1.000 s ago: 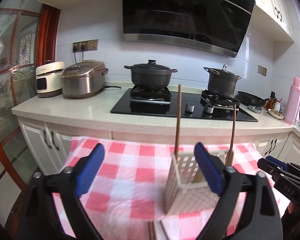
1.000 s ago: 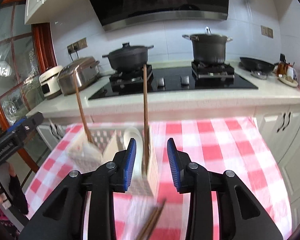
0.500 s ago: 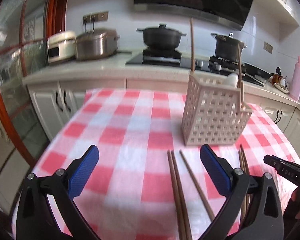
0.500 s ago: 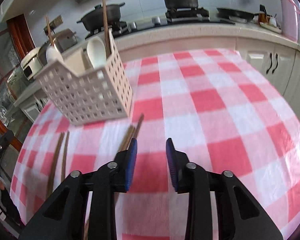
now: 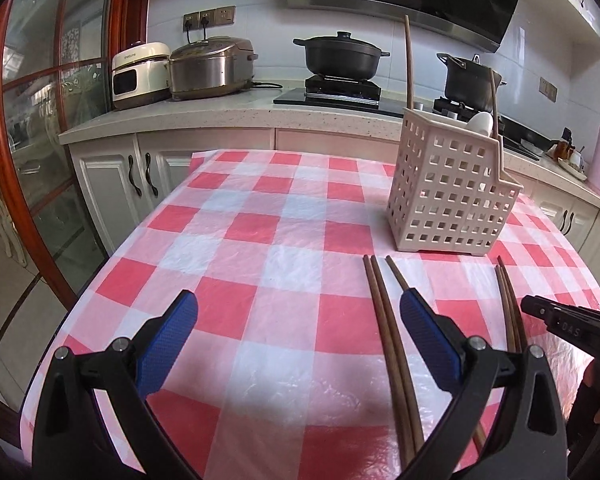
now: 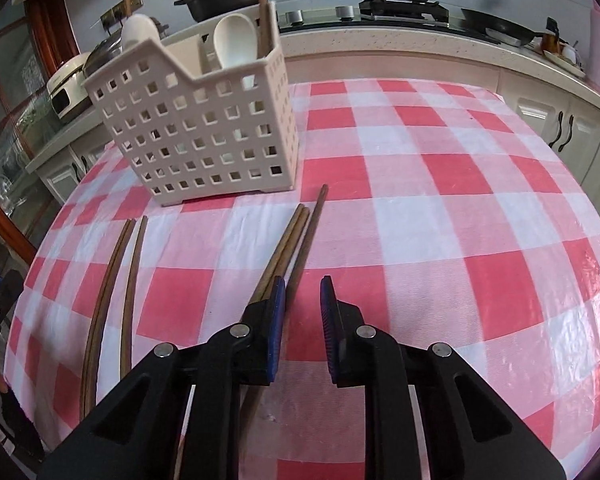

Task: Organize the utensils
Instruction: 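Withdraw both grippers from the caddy and move them to the table chopsticks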

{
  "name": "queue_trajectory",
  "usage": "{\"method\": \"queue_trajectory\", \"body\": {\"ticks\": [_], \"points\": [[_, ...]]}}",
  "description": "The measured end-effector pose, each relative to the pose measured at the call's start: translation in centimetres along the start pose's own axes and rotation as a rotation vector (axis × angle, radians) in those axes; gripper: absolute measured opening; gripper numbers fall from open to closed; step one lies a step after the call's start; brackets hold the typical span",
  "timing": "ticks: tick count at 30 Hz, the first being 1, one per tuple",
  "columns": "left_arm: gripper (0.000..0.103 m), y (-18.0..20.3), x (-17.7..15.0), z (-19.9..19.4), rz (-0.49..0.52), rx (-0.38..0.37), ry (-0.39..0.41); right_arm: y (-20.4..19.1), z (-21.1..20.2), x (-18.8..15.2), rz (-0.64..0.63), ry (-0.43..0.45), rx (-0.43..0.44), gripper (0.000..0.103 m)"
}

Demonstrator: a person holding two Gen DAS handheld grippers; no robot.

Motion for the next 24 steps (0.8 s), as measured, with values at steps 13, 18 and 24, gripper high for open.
{"method": "queue_trajectory", "body": {"ticks": [13,18,24], "points": [[0.098,-0.3,-0.7,-0.1,0.002,-0.014,-0.008,-0.3,1.9,1.9,-0.022,-0.017,-0.167,0.015],[0.098,-0.1,-1.1,0.3,0.012,-0.017,-0.023,0.2,2.3,2.8,-0.003,-0.037,-0.172,0.014],[0.098,-0.1,-1.5,0.9,0.005,-0.029,-0.058,1.3,1.8,2.1,0.013,-0.031,-0.162,0.007]]}}
Point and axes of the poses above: each gripper's, at about its wrist camera, not at the fingertips, and z roughly the way its jaws point, y to its right, x to its top, the point moved 8 cm from there along z, roughly the way its jaws point, and after that the axes turned 12 degrees about -y, right-handed, at the moved point
